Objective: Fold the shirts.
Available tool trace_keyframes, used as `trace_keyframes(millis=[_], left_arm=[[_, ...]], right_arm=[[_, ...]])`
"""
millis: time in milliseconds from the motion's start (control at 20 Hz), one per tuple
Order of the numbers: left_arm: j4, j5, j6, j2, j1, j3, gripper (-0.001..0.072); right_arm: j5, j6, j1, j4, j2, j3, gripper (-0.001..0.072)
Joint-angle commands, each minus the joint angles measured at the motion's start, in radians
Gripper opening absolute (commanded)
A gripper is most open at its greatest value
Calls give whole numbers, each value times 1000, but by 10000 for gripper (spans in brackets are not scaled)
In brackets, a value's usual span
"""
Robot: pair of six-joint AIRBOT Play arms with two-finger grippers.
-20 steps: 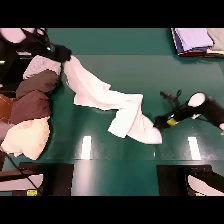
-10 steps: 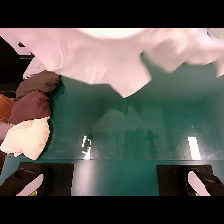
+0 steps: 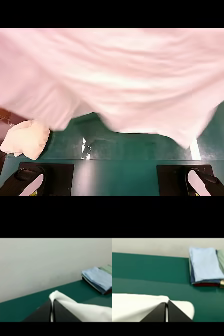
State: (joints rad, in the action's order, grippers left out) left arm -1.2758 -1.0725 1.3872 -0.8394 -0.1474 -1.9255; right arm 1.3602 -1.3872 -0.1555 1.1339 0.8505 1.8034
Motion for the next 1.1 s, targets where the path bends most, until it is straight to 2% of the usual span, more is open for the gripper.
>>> trace_keyframes(millis=[0,250,500,800,1050], left_arm=[[53,-120,3,-86,0,-2,23],[49,-121,3,-141,0,-2,23],[46,-109,0,-39,0,-18,23],[73,-47,2,44,1,-142,21],[52,-49,27,-30,1,-37,21]], right_arm=[[34,-10,121,-6,92,-55,12],[13,-10,286,74,206,-59,11],[23,-10,295,80,160,122,12],[28,-72,295,283,26,216,11],[103,-119,295,300,131,216,11]])
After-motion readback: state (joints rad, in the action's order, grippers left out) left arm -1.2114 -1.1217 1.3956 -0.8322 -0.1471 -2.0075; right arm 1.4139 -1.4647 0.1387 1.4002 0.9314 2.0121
